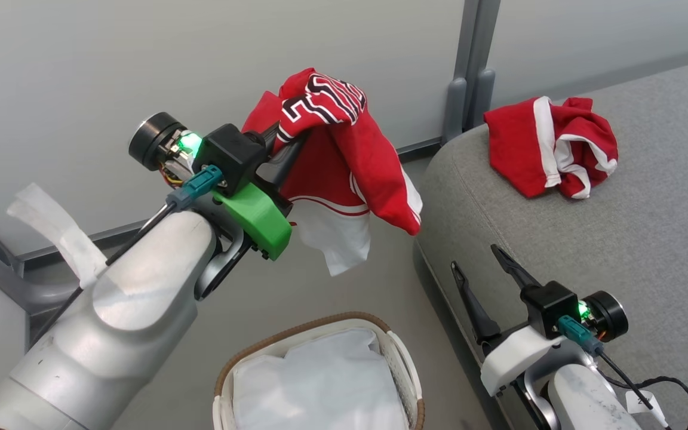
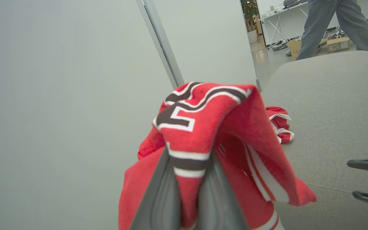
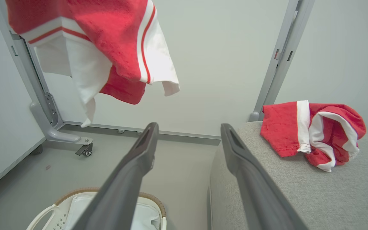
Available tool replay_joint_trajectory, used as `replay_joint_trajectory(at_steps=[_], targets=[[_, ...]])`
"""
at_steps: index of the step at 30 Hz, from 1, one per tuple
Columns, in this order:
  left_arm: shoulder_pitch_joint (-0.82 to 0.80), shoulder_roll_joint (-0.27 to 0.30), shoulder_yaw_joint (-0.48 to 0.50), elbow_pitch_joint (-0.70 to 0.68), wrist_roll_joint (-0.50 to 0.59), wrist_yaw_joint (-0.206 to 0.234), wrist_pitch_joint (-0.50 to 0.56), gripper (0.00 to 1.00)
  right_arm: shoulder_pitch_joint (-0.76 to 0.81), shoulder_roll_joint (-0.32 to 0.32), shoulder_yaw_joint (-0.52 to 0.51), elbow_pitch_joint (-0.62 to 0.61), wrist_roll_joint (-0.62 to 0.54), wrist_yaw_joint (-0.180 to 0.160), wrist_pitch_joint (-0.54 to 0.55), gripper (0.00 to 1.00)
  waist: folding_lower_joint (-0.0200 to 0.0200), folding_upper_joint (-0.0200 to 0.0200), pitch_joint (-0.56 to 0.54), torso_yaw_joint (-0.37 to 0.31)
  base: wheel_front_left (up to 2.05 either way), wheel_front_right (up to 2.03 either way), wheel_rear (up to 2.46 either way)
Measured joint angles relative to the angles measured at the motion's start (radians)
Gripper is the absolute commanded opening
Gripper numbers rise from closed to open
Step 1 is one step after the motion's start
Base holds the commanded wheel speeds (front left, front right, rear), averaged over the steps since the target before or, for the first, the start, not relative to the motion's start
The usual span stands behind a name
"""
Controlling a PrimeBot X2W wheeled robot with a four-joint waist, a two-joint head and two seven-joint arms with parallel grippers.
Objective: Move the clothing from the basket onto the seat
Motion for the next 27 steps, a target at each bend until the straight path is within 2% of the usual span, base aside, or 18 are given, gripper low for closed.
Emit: replay_joint_trajectory(at_steps=[9, 15, 27], targets=[[-0.025, 0.0, -0.06, -0.032, -0.031, -0.001, 0.017, 0.0, -0.053, 0.0, 0.065, 0.022, -0.012, 0.0, 0.0, 1.0, 0.0, 0.0, -0.051, 0.058, 0.0, 0.0, 0.0], [-0.025, 0.0, -0.085, -0.043, -0.04, -0.001, 0.018, 0.0, -0.093, 0.0, 0.08, -0.023, -0.009, 0.0, 0.0, 1.0, 0.0, 0.0, -0.061, 0.086, 0.0, 0.0, 0.0], [-0.018, -0.009, -0.099, -0.045, -0.056, -0.001, 0.011, 0.0, -0.185, 0.0, 0.162, -0.001, -0.014, 0.0, 0.0, 1.0, 0.0, 0.0, -0.064, 0.103, 0.0, 0.0, 0.0]])
